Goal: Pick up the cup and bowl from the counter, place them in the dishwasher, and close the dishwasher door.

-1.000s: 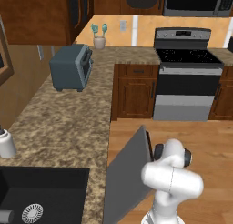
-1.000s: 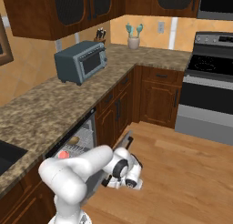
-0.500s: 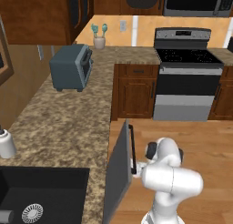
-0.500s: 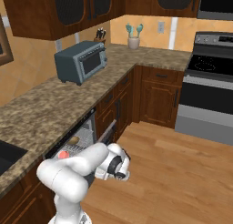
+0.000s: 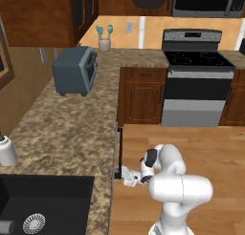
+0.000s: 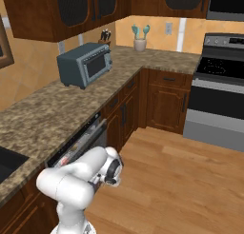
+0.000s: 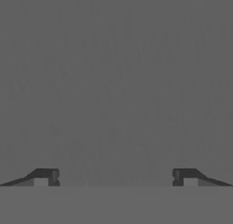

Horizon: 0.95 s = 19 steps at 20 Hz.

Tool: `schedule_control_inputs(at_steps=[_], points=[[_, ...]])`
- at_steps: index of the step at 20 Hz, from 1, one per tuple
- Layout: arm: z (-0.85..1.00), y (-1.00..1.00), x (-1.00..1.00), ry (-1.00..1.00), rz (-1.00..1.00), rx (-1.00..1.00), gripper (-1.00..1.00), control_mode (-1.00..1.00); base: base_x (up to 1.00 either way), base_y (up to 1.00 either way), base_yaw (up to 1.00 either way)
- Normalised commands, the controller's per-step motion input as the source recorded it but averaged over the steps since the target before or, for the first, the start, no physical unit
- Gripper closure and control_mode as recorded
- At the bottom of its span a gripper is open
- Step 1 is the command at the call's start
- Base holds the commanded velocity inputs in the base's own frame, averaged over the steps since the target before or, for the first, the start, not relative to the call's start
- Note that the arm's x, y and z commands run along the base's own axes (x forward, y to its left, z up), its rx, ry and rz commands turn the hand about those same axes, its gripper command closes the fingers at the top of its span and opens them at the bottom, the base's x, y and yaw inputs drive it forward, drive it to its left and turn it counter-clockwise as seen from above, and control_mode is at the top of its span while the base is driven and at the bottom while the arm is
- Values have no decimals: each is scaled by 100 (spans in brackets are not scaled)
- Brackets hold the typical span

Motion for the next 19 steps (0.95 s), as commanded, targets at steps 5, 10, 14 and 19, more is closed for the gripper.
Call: schedule_control_inputs(at_steps=[5,10,14,19], points=[[0,100,45,0,0,5,-100,-100,0,0,0],[0,100,53,10,0,-18,-100,-100,0,0,0],[-5,100,28,18,0,-28,-100,-100,0,0,0],[-5,100,1,8,-3,-33,-100,-100,0,0,0]])
